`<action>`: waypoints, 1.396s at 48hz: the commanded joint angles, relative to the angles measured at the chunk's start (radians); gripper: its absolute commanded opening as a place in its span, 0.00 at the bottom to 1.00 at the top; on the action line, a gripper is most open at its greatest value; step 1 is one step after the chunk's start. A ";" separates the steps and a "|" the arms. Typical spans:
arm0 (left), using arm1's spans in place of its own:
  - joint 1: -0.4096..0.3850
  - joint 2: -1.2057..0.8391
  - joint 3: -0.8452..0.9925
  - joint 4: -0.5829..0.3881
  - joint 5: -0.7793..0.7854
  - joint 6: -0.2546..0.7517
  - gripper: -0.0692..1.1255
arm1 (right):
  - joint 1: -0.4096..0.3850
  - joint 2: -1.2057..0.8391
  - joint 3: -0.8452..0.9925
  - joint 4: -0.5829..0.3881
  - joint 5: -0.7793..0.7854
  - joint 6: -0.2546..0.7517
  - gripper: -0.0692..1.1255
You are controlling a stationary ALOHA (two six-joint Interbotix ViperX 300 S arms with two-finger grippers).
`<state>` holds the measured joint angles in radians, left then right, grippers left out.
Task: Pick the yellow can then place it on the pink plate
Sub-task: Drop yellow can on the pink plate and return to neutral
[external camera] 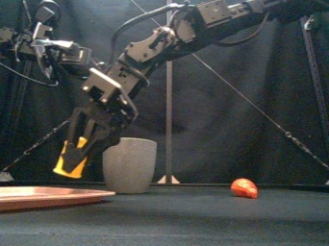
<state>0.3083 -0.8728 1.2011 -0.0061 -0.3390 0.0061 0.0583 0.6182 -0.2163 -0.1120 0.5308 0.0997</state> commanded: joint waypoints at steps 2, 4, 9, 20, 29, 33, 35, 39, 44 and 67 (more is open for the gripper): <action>0.003 0.002 -0.008 0.006 -0.009 0.002 0.10 | -0.015 0.012 -0.094 0.000 0.041 -0.002 0.67; 0.005 0.002 -0.006 0.006 -0.009 0.002 0.10 | -0.018 0.023 -0.106 0.002 0.055 -0.002 0.69; 0.005 0.002 0.000 0.008 -0.009 0.002 0.10 | -0.021 0.038 -0.129 -0.003 0.069 0.002 0.77; 0.011 0.002 0.003 0.015 -0.009 0.002 0.10 | -0.021 -0.014 -0.143 -0.025 0.034 0.008 0.92; 0.011 0.002 0.003 0.014 -0.009 0.002 0.10 | -0.026 -0.118 -0.067 -0.032 -0.055 0.011 0.92; 0.011 0.002 0.003 0.014 -0.009 0.002 0.10 | -0.035 -0.170 -0.006 -0.031 -0.118 0.012 0.92; 0.009 0.002 0.003 0.014 -0.009 0.002 0.10 | -0.043 -0.204 0.043 -0.028 -0.161 0.012 0.92; 0.011 0.000 0.003 0.014 -0.009 0.002 0.10 | -0.058 -0.264 0.133 -0.017 -0.244 0.015 0.92; 0.009 -0.003 0.005 0.014 -0.011 0.002 0.10 | -0.083 -0.351 0.268 0.018 -0.382 0.014 0.92; 0.025 -0.071 0.035 0.015 -0.009 0.002 0.10 | -0.170 -0.692 0.839 0.071 -1.023 0.005 0.92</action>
<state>0.3283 -0.9388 1.2471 0.0061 -0.3405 0.0061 -0.0997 0.0031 0.5829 -0.0414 -0.4326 0.1028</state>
